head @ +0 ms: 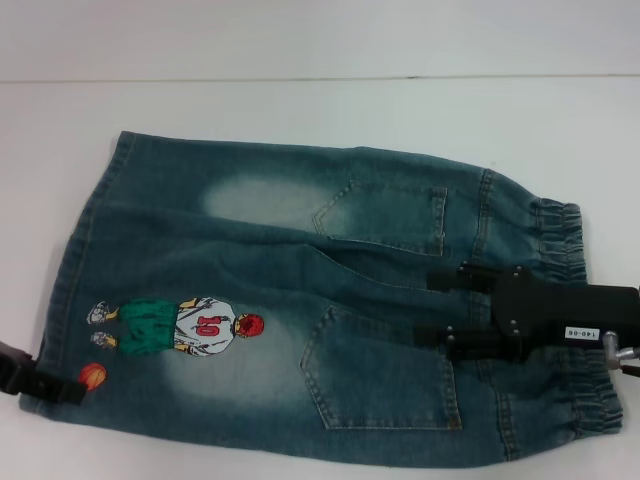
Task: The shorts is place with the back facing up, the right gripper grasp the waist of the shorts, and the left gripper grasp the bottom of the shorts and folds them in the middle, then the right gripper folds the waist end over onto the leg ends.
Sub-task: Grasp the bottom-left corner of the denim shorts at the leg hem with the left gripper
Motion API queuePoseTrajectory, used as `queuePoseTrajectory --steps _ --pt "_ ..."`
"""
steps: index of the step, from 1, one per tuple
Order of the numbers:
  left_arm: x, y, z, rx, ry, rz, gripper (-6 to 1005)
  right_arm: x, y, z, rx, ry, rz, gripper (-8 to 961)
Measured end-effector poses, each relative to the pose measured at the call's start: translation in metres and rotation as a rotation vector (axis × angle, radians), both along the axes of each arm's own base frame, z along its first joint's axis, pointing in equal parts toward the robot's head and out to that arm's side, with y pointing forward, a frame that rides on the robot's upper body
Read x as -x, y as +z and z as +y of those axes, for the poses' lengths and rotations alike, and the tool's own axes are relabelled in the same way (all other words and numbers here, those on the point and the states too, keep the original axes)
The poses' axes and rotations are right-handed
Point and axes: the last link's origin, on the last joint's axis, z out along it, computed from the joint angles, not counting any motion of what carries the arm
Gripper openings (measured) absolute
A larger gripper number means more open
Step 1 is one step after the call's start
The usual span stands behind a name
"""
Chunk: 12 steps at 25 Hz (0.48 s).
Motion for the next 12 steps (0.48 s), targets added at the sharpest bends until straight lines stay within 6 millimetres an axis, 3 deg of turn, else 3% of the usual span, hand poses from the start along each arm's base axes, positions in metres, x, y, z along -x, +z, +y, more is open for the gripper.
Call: queuePoseTrajectory --steps 3,9,11,12 --pt "0.0001 0.0013 0.0017 -0.010 0.015 0.004 798 0.0001 0.0003 0.0003 -0.001 0.000 0.000 899" --pt "0.0045 0.0058 0.0056 -0.042 0.052 0.036 616 -0.0008 0.0012 0.0002 -0.004 -0.002 -0.001 899" --pt "0.0043 0.0046 0.0054 -0.038 0.049 0.035 371 -0.0010 0.0012 0.0000 -0.004 -0.003 0.000 899" --pt "0.0042 0.0043 0.0054 -0.037 0.048 0.034 333 -0.0013 0.0012 -0.0005 -0.003 -0.004 0.000 899"
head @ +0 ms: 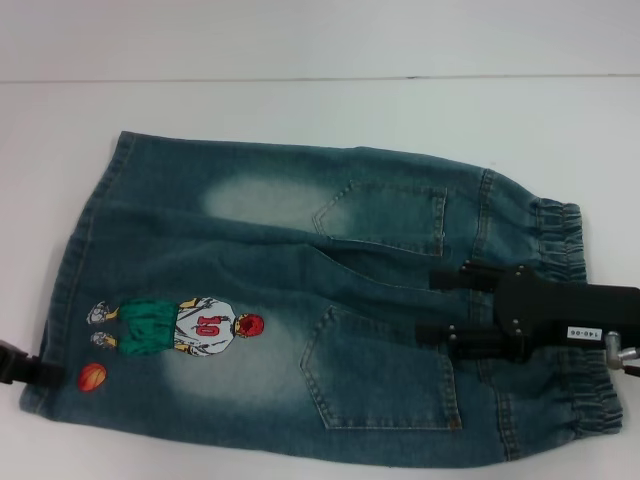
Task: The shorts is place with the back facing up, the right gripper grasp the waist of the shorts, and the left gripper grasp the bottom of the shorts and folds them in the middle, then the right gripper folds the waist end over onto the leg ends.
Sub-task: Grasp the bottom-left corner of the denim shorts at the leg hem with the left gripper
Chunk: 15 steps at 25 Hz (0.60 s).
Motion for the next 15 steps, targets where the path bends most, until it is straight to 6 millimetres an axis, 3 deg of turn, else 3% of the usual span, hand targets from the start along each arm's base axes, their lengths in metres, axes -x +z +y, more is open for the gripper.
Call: queuePoseTrajectory --steps 5,11,15 --pt "-0.0002 0.0002 -0.0006 0.005 0.001 -0.003 141 -0.0006 0.0018 -0.0014 -0.003 -0.004 0.012 898" --pt "0.0016 0.0009 -0.0024 0.003 0.005 -0.004 101 -0.0019 0.0038 -0.0011 -0.015 -0.014 0.019 751" --pt "0.0014 0.0012 -0.0029 0.005 0.007 -0.007 74 -0.0020 0.0043 -0.0010 -0.018 -0.016 0.021 749"
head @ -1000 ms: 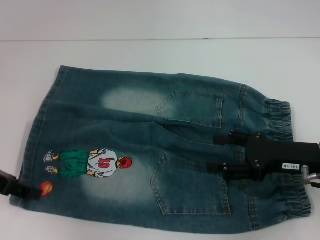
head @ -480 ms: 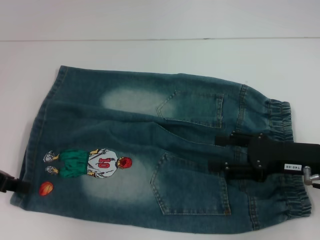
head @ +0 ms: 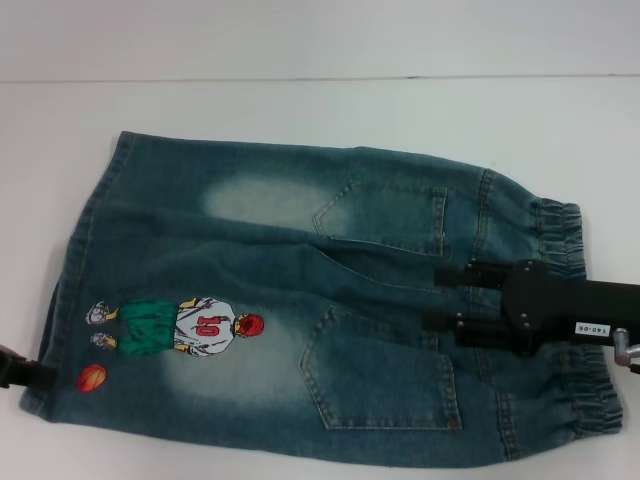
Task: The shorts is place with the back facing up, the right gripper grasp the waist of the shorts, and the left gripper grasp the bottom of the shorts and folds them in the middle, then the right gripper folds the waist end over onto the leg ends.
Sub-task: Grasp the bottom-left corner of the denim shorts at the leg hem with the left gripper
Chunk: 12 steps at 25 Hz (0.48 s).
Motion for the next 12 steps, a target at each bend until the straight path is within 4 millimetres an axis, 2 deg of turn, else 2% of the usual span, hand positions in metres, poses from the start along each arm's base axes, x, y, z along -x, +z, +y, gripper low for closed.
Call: queuePoseTrajectory --steps 6,12 --pt "-0.002 0.000 -0.001 0.010 0.004 -0.011 52 -0.004 0.003 -0.002 -0.019 -0.023 0.008 749" --pt "-0.006 0.000 -0.001 0.023 0.001 -0.029 51 -0.017 0.008 -0.009 -0.058 -0.099 0.031 751"
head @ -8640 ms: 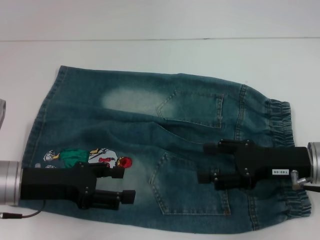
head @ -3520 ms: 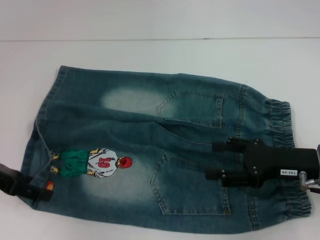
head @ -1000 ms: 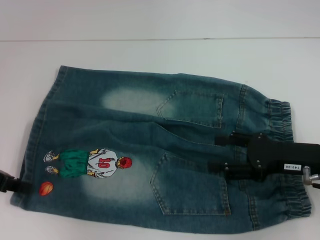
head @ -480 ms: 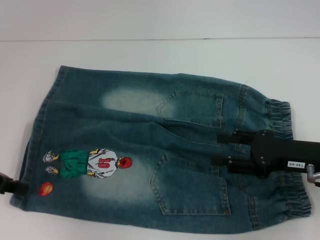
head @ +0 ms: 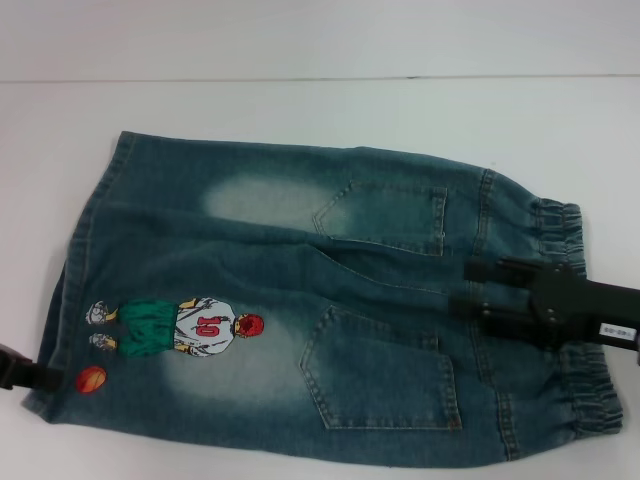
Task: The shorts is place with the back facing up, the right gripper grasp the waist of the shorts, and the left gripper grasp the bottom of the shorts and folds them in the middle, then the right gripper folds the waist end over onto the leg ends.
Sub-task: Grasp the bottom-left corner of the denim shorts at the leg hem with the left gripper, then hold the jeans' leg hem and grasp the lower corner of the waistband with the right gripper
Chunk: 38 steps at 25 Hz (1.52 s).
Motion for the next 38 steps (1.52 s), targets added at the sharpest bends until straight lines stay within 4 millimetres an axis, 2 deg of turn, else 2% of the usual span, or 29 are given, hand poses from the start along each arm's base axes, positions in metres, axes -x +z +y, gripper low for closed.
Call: queuePoseTrajectory --steps 14,23,33,38 --pt "-0.002 -0.005 0.000 0.013 -0.006 -0.008 52 -0.045 0.010 -0.042 0.013 -0.337 0.099 755" --pt "-0.006 -0.008 0.002 0.020 -0.011 -0.016 51 -0.066 0.010 -0.070 0.010 -0.446 0.097 757" --pt "-0.008 -0.011 0.004 0.024 -0.015 -0.023 51 -0.090 0.027 -0.108 -0.067 -0.555 0.123 757" --pt "-0.010 -0.012 0.006 0.025 -0.020 -0.026 51 -0.095 0.030 -0.118 -0.082 -0.577 0.124 757"
